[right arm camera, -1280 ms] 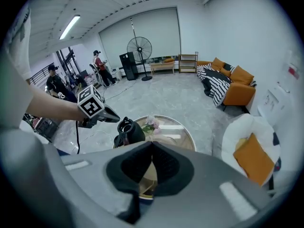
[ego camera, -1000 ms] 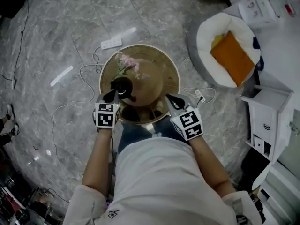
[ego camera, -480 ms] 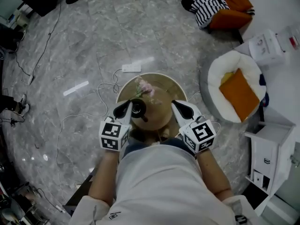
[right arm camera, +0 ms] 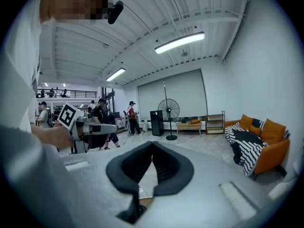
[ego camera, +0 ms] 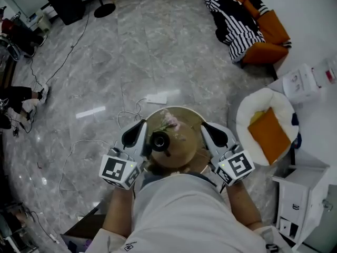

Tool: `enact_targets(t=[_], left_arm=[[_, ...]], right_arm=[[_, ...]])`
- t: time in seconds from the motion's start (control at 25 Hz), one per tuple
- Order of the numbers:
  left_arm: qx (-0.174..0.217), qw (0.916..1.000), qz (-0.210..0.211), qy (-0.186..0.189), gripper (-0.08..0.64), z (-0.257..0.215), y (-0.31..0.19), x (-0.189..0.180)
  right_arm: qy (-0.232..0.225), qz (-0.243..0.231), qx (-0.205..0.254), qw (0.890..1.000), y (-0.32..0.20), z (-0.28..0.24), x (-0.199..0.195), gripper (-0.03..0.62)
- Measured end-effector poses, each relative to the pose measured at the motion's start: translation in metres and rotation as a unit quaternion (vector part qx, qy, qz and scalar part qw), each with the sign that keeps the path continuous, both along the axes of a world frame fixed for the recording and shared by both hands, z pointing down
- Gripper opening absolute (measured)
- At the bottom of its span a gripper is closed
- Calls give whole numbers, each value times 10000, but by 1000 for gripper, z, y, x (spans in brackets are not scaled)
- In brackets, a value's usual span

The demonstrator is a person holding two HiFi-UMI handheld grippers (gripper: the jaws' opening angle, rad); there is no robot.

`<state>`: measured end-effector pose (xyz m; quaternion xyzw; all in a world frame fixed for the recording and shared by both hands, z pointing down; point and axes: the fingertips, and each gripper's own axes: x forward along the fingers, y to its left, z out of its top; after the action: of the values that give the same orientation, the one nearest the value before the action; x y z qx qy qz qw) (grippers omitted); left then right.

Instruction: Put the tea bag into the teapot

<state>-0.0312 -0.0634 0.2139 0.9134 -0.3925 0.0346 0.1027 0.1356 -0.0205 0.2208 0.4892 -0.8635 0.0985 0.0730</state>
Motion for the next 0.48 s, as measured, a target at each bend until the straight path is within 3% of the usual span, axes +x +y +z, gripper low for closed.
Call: enact_targets(t=[0.28, 0.48], left_arm=[[435, 9987, -252, 116, 8, -37, 10, -20], [511, 9981, -313, 124, 8, -41, 17, -28]], right_arm=[[125, -153, 449, 9988, 4, -33, -14, 3], [171, -225, 535, 9982, 6, -36, -25, 3]])
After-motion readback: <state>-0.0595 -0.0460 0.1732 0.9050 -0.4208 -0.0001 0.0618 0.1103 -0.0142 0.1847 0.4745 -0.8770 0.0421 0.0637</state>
